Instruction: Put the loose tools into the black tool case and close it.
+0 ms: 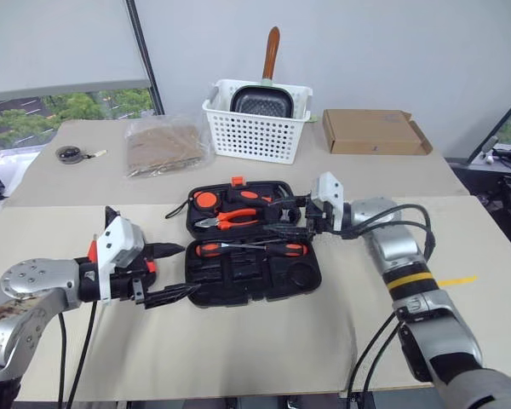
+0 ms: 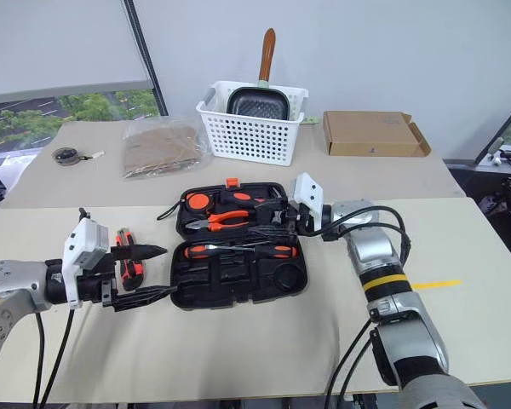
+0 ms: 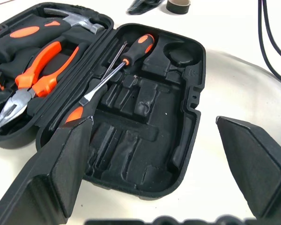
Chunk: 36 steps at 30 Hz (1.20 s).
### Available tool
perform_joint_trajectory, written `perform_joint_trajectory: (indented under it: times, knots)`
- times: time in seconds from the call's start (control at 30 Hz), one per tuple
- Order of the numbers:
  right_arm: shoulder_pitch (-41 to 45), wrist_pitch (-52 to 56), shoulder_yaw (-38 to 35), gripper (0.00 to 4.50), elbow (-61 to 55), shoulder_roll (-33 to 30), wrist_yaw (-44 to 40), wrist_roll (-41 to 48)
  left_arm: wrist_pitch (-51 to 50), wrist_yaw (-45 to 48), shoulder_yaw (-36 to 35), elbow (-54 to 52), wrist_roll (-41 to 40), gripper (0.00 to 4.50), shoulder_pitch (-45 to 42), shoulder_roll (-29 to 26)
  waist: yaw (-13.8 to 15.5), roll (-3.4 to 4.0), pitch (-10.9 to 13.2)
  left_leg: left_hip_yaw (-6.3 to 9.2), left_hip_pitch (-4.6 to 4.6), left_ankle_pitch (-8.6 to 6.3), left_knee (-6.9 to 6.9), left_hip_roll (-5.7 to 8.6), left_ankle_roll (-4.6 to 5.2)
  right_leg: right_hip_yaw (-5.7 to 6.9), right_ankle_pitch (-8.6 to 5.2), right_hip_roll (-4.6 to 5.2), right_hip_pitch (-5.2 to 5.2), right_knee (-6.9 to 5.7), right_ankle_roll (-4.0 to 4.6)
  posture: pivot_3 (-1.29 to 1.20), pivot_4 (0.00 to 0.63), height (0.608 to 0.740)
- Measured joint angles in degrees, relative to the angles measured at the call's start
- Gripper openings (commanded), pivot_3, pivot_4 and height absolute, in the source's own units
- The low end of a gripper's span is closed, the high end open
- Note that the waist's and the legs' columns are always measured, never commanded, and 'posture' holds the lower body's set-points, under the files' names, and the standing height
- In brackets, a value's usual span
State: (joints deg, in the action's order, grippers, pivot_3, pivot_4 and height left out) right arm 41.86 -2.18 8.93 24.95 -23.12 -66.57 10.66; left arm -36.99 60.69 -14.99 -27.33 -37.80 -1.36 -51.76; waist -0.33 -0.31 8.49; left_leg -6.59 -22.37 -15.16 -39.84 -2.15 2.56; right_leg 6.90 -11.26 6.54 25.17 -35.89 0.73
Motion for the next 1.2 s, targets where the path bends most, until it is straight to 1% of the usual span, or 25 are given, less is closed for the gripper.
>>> perform_joint_trajectory:
  times: [0.03, 0.13, 0.17, 0.43, 0.6, 0.8, 0.9, 1.2]
  knots:
    - [-0.49, -0.53, 0.87, 1.24, -0.01, -0.23, 0.54, -1.37, 0.42, 0.16, 0.34, 0.44, 0.10, 4.50, -0.04, -0.02, 0.00, 0.00, 0.00, -0.01, 0.00, 0.00, 0.00, 0.00, 0.01, -0.01, -0.01, 0.00, 0.01, 0.00, 0.01, 0.00, 0.150, 0.700]
    - [-1.36, -1.45, 3.57, 0.32, 0.12, -0.46, 2.06, -5.62, 1.11, 0.77, 1.13, 1.37, 0.84, 4.50, -0.66, -0.24, -0.15, 0.00, 0.00, -0.02, -0.01, 0.00, 0.00, 0.00, 0.01, -0.01, -0.02, -0.02, 0.02, 0.00, 0.02, 0.00, 0.150, 0.700]
    - [-1.59, -1.46, 4.21, 0.08, 0.11, -0.45, 2.32, -6.47, 1.37, 0.87, 1.38, 1.43, 0.96, 4.50, -0.88, -0.33, -0.18, 0.00, 0.00, -0.02, 0.00, 0.00, 0.01, 0.00, 0.01, -0.01, -0.02, -0.02, 0.02, 0.00, 0.02, 0.00, 0.150, 0.700]
    - [-2.39, -0.03, 8.70, 0.08, -1.77, -0.52, 4.45, -12.02, 1.90, 1.38, 2.23, 2.56, 1.76, 4.50, -2.38, -0.53, -0.27, 0.00, 0.00, -0.02, 0.00, 0.00, 0.02, -0.02, 0.01, -0.01, -0.06, -0.03, 0.03, -0.01, 0.05, 0.00, 0.150, 0.700]
    - [-2.57, -0.02, 8.97, 0.08, -4.36, -1.28, 1.58, -11.61, 1.90, 1.28, 2.61, 2.56, 1.76, 4.50, -2.56, -0.53, -0.28, -0.01, 0.00, -0.01, 0.00, -0.02, 0.03, -0.03, 0.04, 0.00, -0.08, -0.04, 0.02, 0.00, 0.07, 0.00, 0.150, 0.700]
    - [-2.57, -1.16, 8.71, 0.08, -4.10, -1.25, 2.97, -11.66, 1.89, 1.25, 2.61, 2.56, 1.75, 4.50, -2.59, -0.53, -0.26, -0.01, 0.01, -0.01, 0.00, -0.01, 0.03, -0.03, 0.03, 0.00, -0.08, -0.04, 0.03, -0.01, 0.07, 0.00, 0.150, 0.700]
    - [-2.57, -1.27, 7.53, 0.08, -4.28, -0.81, 2.58, -9.29, 1.89, 1.22, 2.63, 2.56, 1.76, 4.50, -2.61, -0.53, -0.28, -0.01, 0.01, -0.01, 0.00, -0.01, 0.03, -0.03, 0.03, 0.00, -0.08, -0.04, 0.03, -0.01, 0.07, 0.00, 0.150, 0.700]
    - [-4.60, -1.21, 8.30, 0.08, -4.70, -1.39, 1.14, -9.43, 1.84, 0.75, 3.02, 2.56, 1.83, 4.50, -3.21, -0.52, -0.22, -0.01, 0.01, -0.02, 0.00, -0.03, 0.03, -0.03, 0.06, 0.00, -0.09, -0.03, 0.02, 0.01, 0.08, 0.00, 0.150, 0.700]
